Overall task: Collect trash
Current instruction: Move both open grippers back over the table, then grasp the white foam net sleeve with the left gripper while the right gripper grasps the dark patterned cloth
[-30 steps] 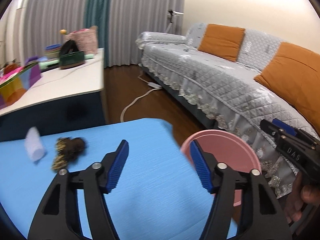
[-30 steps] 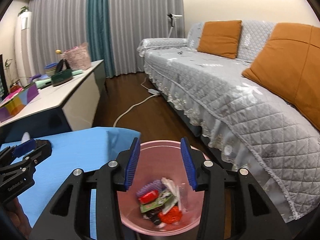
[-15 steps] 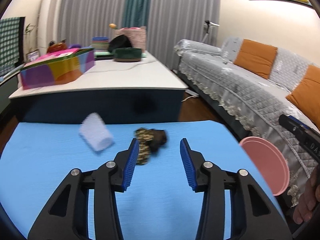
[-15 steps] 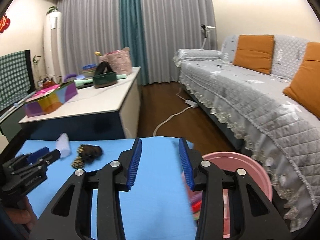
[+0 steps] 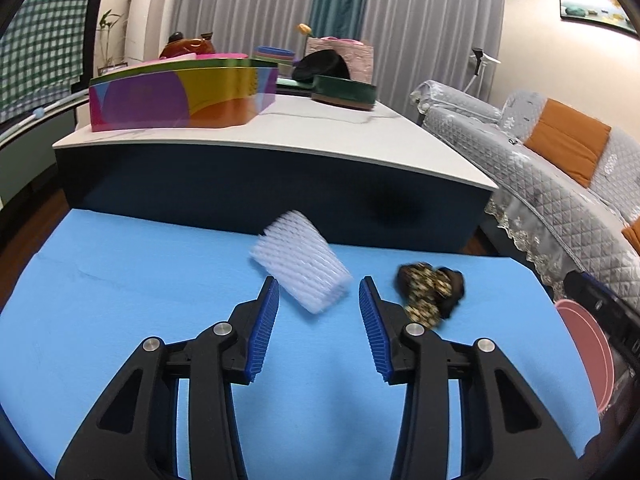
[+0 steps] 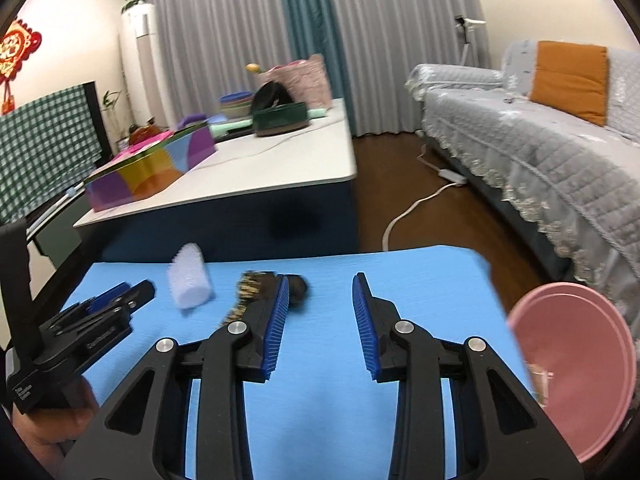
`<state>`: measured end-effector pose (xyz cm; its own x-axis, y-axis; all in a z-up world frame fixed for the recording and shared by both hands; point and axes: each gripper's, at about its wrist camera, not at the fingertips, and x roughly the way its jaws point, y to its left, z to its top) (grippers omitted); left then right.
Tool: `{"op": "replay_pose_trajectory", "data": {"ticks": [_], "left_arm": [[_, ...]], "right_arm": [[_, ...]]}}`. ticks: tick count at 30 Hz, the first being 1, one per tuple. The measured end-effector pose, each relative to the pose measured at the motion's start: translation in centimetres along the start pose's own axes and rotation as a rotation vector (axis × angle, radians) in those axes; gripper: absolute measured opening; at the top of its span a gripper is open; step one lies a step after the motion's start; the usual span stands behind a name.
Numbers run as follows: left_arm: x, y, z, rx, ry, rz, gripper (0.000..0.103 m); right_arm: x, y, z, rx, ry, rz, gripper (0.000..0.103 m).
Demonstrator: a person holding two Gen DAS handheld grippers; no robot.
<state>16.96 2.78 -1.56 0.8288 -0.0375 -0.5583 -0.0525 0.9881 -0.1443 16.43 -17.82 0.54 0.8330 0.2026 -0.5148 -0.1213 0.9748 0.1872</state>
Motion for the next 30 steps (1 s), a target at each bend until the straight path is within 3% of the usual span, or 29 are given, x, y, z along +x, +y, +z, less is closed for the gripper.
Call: {"op": "replay_pose_trajectory", "data": {"ticks": [4,8,13,22,24,27,28,30], "left_arm": [[1.5,0.7,0.6,0.006,0.022,0.000,0.042],[2.8,1.2,0.8,0.005,0.051,0.003,0.043],[4.4,2.3,1.4,-0.055,0.085,-0.003,0.056],[7.0,2.2,2.1,-0.085,0.160,-0.020,0.059],[7.6,1.9,1.9,-0.077,0.182,-0.016,0.059],[8.4,1.9,1.6,-0.089,0.217,-0.019,0.057],[8.5,1.9,1.5,-0.093,0.226,-0.024,0.045],[8.6,1.9,1.2,-0.096,0.235,-0.026,0.034]], "right_arm": [[2.5,2.4,0.1,-0.021,0.031,0.034,0.035],[5.1,3.2,-0.5,-0.005,0.090,0.038,0.043],[8.0,3.5,-0.9,0.029,0.169,0.051,0.058],[11.0,4.5,-0.7,0.011,0.238,0.036,0.060],[11.1,4.2,-0.7,0.027,0.236,0.033,0.056],[11.3,4.1,-0.6,0.022,0.244,0.029,0.039],[11.3,4.1,-0.6,0.017,0.245,0.032,0.033],[11.0,4.2,-0.6,0.001,0.238,0.024,0.027]]}}
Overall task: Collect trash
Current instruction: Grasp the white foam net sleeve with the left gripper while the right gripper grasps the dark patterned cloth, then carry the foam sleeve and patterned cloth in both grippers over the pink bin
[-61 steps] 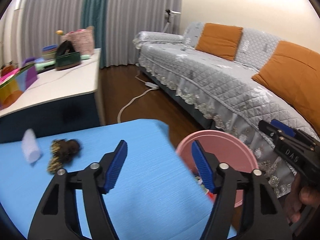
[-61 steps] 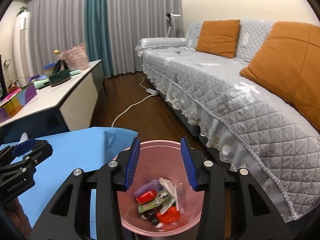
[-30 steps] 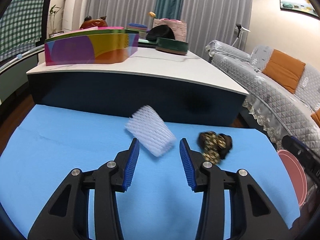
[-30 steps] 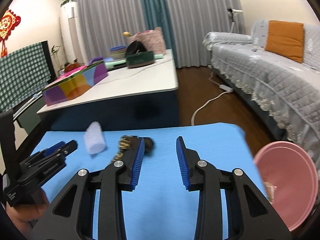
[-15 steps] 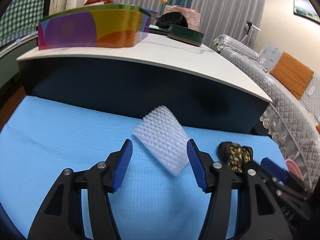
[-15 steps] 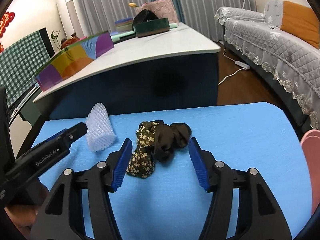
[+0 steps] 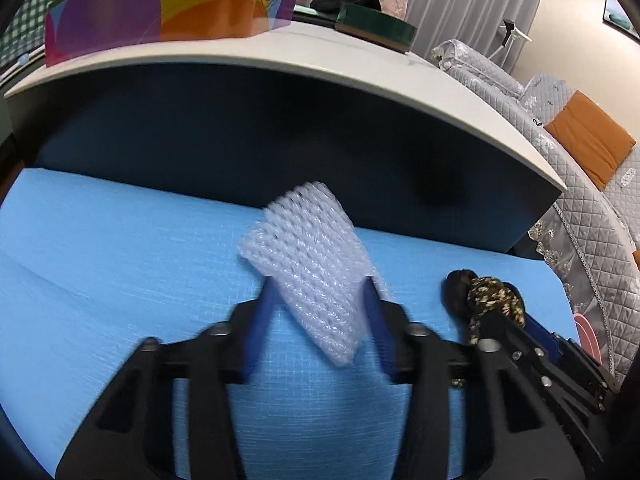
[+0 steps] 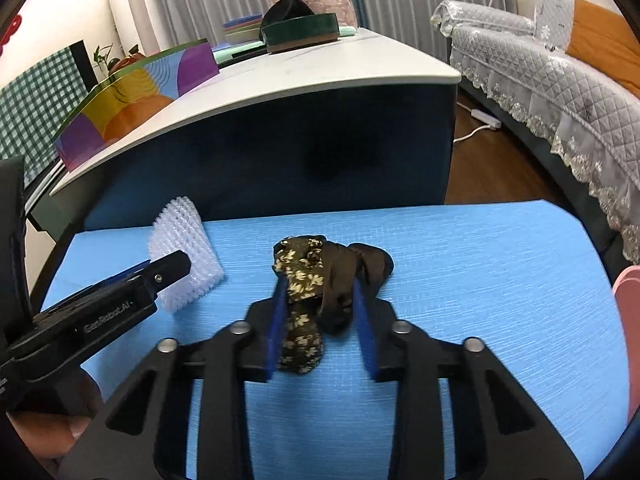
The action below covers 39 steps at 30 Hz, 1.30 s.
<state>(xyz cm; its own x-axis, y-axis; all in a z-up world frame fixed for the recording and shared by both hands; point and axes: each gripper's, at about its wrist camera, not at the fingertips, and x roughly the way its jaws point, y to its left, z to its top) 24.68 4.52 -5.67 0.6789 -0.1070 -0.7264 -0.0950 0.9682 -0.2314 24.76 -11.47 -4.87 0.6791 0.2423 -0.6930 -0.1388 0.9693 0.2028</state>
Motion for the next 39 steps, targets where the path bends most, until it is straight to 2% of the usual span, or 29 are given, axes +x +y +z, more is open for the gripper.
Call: {"op": "replay_pose_trajectory", "data": {"ticks": [1,3,7,15,23,32,39], "left_arm": [[0.0,-0.1,-0.1,0.001,-0.001,-0.001,0.026],[-0.4,-0.4,-0.3,0.007,-0.004,-0.011,0.020],[-1.7,-1.2,-0.5,0.045,-0.033,0.002,0.016],[-5.7,-2.8,-0.7,0.088,-0.095,-0.004,0.015],[-9.7,-4.9,-2.3,0.124,-0.144,-0.030,0.015],[-12.3,-8.2,-3.4,0.180,-0.181,-0.068,0.015],[-13.1,-10.2,-3.8,0.197,-0.193,-0.091,0.015]], "right_arm": [[-0.2,0.0,0.0,-0.005,-0.002,-0.005,0.025],[-0.7,-0.1,0.0,-0.010,-0.008,-0.011,0.023],[-2.3,-0.7,0.3,-0.001,-0.037,-0.025,0.023],[-7.2,-2.2,0.3,0.005,-0.104,-0.064,0.023],[-12.7,-4.3,-0.4,0.018,-0.166,-0.111,0.023],[-17.2,-7.3,-0.8,0.036,-0.220,-0.166,0.023],[-19.0,-9.0,-1.0,0.049,-0.245,-0.203,0.023]]}}
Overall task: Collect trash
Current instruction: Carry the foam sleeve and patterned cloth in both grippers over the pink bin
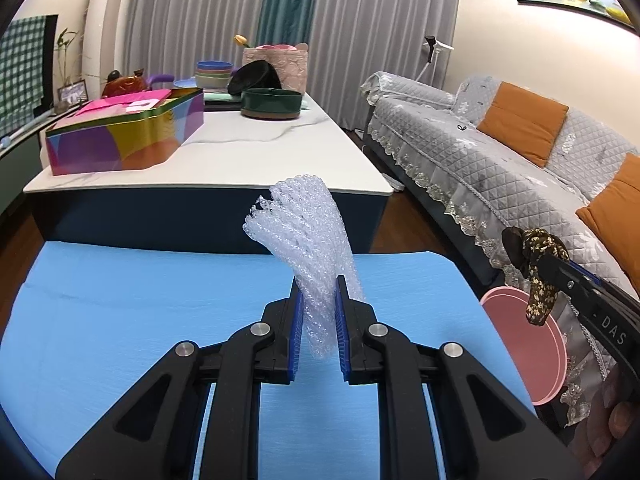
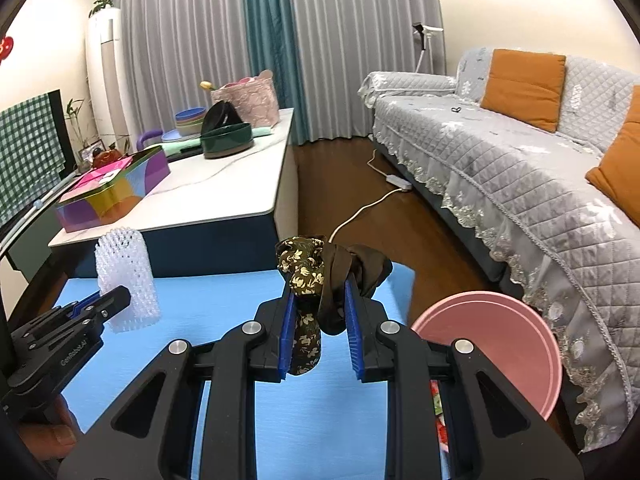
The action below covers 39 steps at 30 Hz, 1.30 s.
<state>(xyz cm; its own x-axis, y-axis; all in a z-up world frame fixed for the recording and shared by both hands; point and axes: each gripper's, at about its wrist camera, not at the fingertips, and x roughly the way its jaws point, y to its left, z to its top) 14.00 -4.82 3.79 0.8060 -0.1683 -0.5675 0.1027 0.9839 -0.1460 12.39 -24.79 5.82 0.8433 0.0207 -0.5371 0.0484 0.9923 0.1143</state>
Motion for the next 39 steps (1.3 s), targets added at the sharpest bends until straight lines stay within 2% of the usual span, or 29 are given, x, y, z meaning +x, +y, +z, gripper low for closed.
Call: {"op": "replay_pose_trajectory", "data": {"ticks": [13,39], "left_arm": [[0.0,-3.3,-0.3,0.043,-0.002,-0.041,0.015],[3.7,-12.6,-2.3,0.136,0.039,-0.170,0.015]], "right_arm": [[-1.3,-4.2,0.0,0.036,-0.021,-0.064,0.023],[-1.8,-12.8,-1.6,0.081,-0.013,-0.208,0.023]]}}
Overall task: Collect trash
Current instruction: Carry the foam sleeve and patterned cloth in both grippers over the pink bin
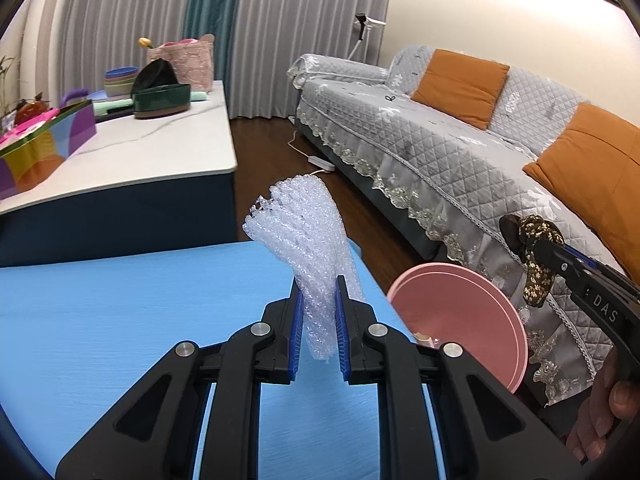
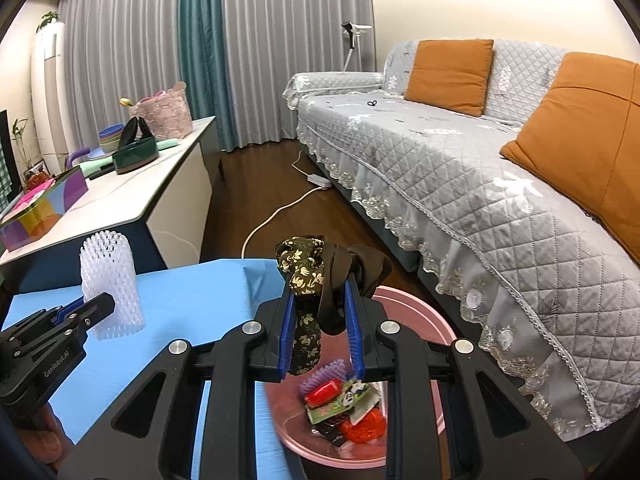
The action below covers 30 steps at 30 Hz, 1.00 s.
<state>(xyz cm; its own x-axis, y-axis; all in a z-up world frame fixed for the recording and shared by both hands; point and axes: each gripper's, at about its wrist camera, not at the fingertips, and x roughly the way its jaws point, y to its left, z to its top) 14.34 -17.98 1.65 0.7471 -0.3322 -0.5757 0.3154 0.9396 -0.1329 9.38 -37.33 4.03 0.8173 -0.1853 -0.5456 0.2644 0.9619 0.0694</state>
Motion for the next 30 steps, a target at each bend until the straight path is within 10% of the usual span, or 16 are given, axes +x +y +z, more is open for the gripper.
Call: {"op": "replay_pose_trajectory", "data": {"ticks": [30], "left_arm": [[2.6,-6.4,-0.8,0.087,0.009,-0.125,0.014]], "right_arm": [[1.0,-4.6,-0.8,0.017,0.010,-0.080,0.023]]}}
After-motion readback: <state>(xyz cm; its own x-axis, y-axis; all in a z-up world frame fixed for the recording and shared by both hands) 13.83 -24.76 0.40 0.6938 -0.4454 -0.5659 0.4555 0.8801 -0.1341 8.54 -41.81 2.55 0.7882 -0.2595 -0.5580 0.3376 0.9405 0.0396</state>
